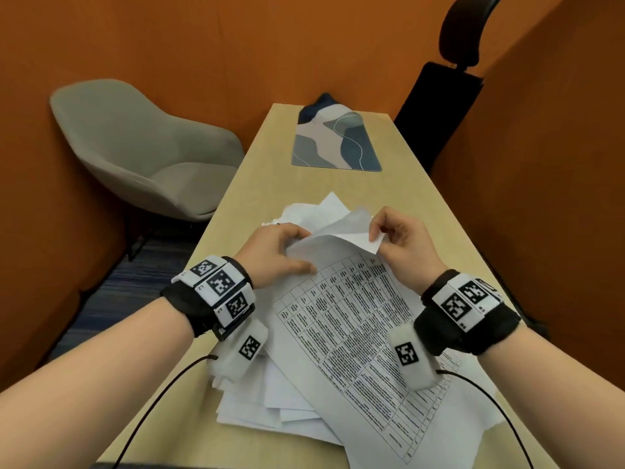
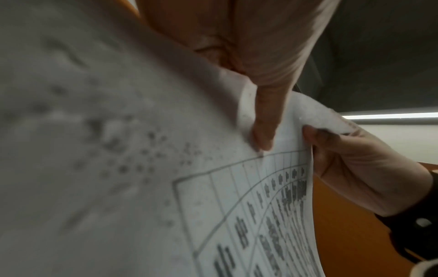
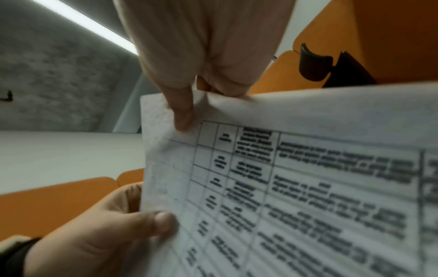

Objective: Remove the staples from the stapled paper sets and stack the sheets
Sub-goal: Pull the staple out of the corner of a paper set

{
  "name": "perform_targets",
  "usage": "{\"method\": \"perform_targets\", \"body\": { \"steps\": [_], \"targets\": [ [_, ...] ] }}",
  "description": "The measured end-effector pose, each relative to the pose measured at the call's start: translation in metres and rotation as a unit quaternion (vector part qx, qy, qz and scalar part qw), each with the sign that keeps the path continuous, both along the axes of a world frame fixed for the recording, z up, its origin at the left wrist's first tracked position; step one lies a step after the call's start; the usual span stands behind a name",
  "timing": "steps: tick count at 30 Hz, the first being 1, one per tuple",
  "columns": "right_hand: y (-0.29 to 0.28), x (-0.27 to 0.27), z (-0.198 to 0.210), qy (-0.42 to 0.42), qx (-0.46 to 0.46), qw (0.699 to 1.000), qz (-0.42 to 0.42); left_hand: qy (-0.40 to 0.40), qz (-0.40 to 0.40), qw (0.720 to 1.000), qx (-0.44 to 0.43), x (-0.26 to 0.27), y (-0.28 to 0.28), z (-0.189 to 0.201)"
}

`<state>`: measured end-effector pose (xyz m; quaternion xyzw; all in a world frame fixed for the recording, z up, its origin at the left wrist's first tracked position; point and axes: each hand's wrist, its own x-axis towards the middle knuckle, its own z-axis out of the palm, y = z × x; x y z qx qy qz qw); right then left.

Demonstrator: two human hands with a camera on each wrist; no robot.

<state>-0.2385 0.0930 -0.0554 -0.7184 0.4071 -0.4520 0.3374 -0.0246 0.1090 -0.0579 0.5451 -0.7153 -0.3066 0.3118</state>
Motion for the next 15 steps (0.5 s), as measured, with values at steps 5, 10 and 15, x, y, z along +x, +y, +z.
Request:
{"method": "perform_targets", "body": {
  "steps": [5, 10, 15],
  "targets": [
    [-0.001, 0.016, 0.013, -0.105, 0.044, 0.994, -0.005, -0.012, 0.017, 1.0, -0.021, -0.002, -0.001, -0.001],
    [-0.005, 0.004, 0.026, -0.037, 0.224, 0.973, 0.043, -0.023, 0.012, 0.999, -0.045, 0.002, 0.0, -0.002],
    [-0.003, 0.009, 0.025, 0.035, 0.093, 0.995, -0.01, 0.0, -0.001, 0.998, -0.067, 0.001, 0.002, -0.001]
  ]
}}
